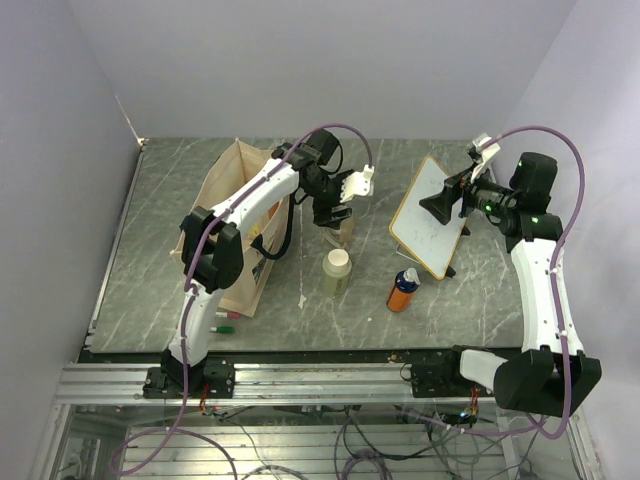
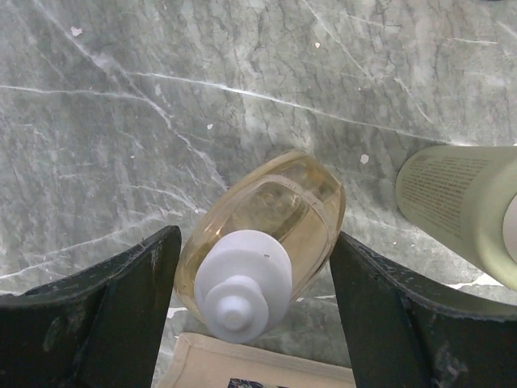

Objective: Place the personal care products into the canvas bag
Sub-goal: Pick up the care product from the center of the board.

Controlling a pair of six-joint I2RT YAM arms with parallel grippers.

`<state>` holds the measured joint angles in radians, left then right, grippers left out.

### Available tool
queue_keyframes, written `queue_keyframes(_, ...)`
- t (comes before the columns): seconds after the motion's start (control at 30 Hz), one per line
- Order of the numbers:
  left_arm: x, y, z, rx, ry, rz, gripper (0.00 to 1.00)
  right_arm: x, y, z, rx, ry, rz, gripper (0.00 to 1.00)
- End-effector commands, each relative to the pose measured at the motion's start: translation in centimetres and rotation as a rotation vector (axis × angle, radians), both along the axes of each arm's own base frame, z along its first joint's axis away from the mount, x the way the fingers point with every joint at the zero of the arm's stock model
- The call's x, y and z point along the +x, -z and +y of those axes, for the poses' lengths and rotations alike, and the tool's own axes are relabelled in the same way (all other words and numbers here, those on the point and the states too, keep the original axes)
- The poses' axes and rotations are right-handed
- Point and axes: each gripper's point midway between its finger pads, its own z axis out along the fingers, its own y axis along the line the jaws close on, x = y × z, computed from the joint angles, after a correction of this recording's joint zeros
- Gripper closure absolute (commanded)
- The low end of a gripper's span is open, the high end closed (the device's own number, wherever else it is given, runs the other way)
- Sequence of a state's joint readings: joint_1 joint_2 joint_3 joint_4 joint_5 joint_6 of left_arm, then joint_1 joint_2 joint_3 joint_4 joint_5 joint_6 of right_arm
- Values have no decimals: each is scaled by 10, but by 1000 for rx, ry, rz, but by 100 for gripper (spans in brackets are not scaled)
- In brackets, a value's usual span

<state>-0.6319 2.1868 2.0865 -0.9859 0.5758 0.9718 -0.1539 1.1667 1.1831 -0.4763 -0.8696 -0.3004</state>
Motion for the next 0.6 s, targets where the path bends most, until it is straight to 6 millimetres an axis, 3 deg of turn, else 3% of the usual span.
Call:
queue_keyframes(0.0,-2,0,-1,8,11,11,21,2,3,-1,4,-10,5,12)
queue_keyframes(0.3,-4,-10,3,13,-138,33,44,3,5,-1,3,-13,7,11)
queue_keyframes(0.4,-7,-10,4,12,-156,28,42,3,5,0,8,-17,8,11)
queue_keyframes(0.57,-8,-11,-3,-7,-146,1,30,3,5,0,12,-22,12,11)
